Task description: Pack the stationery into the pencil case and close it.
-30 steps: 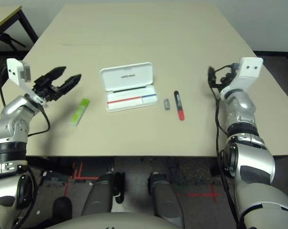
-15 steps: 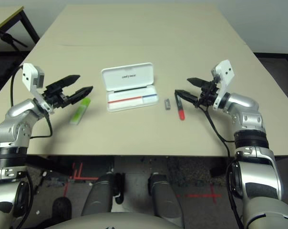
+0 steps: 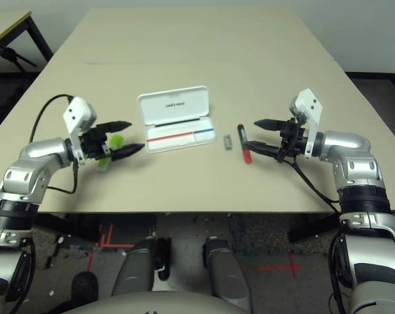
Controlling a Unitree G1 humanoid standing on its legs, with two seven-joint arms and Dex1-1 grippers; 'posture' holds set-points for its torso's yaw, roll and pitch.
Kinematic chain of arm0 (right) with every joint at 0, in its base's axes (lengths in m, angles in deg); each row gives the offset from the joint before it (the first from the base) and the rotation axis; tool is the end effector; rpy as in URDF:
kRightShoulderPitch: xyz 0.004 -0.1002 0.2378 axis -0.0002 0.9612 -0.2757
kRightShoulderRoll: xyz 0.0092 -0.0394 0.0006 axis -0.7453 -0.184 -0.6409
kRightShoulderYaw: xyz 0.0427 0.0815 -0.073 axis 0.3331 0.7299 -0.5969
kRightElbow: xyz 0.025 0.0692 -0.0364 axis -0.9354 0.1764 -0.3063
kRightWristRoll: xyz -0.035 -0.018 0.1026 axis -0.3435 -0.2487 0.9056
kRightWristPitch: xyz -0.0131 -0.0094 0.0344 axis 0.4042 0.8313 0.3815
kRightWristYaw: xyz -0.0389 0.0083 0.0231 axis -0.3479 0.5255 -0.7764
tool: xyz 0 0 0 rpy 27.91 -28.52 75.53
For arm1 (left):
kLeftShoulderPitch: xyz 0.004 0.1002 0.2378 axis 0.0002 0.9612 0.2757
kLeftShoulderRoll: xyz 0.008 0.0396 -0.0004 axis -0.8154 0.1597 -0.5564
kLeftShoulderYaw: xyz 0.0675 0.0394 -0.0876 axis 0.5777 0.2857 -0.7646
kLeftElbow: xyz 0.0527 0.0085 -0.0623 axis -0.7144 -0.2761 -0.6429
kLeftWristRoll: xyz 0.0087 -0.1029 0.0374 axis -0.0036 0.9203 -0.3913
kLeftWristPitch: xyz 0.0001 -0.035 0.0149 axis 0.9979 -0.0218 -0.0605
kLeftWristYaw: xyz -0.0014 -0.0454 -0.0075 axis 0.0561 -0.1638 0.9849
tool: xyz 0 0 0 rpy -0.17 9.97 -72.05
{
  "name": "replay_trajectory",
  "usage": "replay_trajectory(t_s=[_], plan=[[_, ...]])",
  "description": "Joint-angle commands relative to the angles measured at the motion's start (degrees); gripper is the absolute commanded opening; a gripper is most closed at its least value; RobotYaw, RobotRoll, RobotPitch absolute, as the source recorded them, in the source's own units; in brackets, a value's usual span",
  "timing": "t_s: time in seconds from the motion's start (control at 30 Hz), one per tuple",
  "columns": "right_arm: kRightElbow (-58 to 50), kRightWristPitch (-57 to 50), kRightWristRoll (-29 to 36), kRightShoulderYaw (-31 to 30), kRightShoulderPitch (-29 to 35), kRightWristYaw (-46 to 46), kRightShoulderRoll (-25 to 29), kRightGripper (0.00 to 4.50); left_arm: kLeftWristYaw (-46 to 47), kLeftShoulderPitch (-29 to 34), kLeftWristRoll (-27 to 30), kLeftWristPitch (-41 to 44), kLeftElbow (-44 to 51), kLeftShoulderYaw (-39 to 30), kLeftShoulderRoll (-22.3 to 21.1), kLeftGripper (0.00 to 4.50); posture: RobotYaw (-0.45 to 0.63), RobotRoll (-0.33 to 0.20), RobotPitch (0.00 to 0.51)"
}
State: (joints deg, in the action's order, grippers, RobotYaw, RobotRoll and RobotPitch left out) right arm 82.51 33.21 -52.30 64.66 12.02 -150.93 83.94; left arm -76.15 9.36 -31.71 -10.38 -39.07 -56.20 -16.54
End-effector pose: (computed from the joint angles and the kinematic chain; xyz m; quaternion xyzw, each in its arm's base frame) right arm 0.2984 -0.3142 0.1410 -0.0961 0.1017 0.4760 0.8682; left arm 0.2930 0.2329 0.1357 0.1533 0.1181 -0.4874 0.8514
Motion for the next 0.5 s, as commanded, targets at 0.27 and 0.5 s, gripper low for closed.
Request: replay_trajectory(t_s=[0.27,0.5], plan=[[-1.9,0.9,-0.6,-0.3,2.2,1.3,0.7,4.50,-0.5,-4.4,-7.1,0.3,-2.5,8.1,3.4,4.47,-0.09,0.000,0.096],[-2.9,1.2,-0.3,-0.1,3.2,2.3,0.6,4.50,-1.0,-6.7,-9.4,1.2,-6.4,9.8,5.0,4.47,-0.12,0.000,0.092]])
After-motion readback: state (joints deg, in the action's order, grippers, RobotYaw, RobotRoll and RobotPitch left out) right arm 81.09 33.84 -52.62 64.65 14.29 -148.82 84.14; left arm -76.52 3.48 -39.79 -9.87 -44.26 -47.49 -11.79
